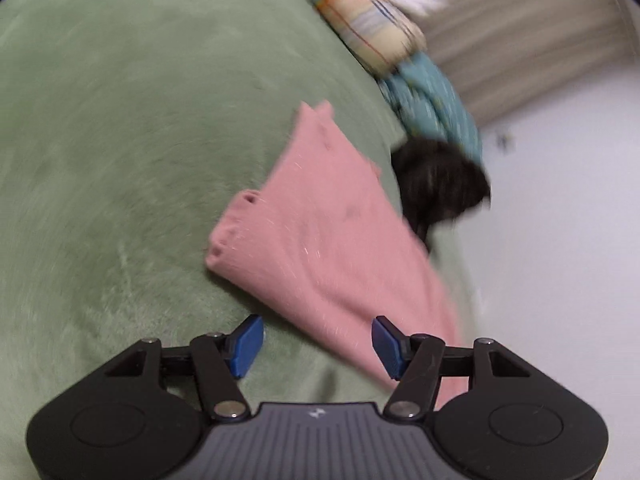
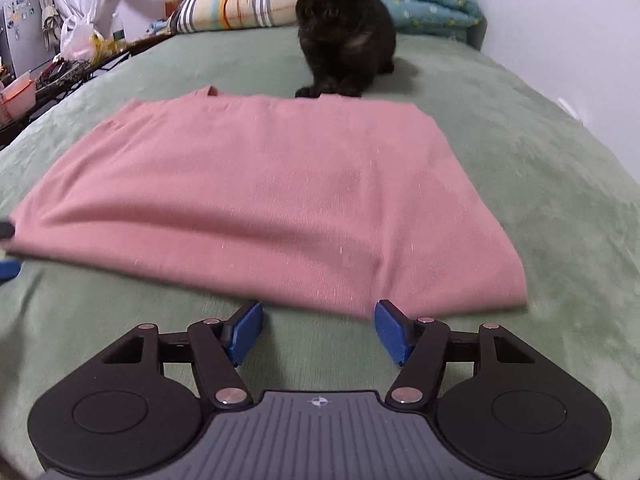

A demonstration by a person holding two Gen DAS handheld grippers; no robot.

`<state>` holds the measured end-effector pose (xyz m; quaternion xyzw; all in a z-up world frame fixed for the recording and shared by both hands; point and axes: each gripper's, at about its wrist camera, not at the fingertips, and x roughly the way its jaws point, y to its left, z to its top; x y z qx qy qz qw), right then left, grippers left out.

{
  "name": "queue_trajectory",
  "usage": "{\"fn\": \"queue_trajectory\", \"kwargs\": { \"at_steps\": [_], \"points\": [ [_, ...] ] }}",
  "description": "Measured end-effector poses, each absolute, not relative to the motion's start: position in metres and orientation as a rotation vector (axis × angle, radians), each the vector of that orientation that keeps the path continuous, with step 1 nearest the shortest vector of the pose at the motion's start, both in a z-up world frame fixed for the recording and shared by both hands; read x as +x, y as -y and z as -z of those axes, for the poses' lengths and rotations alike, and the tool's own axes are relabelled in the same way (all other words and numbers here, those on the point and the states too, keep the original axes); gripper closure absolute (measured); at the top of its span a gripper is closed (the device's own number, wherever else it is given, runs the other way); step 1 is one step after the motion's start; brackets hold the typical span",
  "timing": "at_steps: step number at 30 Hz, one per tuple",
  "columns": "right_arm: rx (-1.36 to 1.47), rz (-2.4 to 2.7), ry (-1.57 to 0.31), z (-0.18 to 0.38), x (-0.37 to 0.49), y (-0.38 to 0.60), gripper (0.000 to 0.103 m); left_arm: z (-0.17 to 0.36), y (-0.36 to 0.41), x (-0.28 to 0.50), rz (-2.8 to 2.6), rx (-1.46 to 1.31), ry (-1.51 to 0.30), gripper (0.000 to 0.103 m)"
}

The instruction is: Fold clothes

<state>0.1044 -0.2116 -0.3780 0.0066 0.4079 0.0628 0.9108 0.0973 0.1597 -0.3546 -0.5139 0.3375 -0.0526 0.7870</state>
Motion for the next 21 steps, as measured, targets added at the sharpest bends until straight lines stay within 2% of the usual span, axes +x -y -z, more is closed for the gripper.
{"fn": "queue_trajectory", "kwargs": {
  "at_steps": [5,6,8,9,10,12,15,21],
  "points": [
    [0.161,-0.122,-0.850,0.374,0.087,0.232,0.040,0.370,-0.164,0.092,-0.055,-1.350,-0.557,0.045],
    [0.180,-0.117,-0.855,0.373,0.088,0.233,0.040,0.370,-0.162,0.095,-0.080,-1.358,-0.545,0.049],
    [0.209,-0.112,-0.871,0.369,0.091,0.233,0.040,0.371,-0.158,0.099,-0.109,-1.349,-0.547,0.073],
    [0.225,-0.118,-0.879,0.366,0.094,0.233,0.040,0.372,-0.156,0.101,-0.119,-1.348,-0.552,0.099],
    [0.242,-0.126,-0.887,0.362,0.098,0.232,0.041,0.372,-0.156,0.100,-0.129,-1.347,-0.558,0.096],
    [0.315,-0.197,-0.876,0.345,0.114,0.226,0.041,0.371,-0.155,0.097,-0.146,-1.322,-0.563,0.096],
    [0.392,-0.414,-0.893,0.303,0.162,0.190,0.040,0.340,-0.140,0.096,-0.113,-1.062,-0.543,0.097],
    [0.279,-0.678,-1.145,0.274,0.250,0.053,0.040,0.299,-0.107,0.111,0.064,-0.789,-0.468,0.097]
  ]
}}
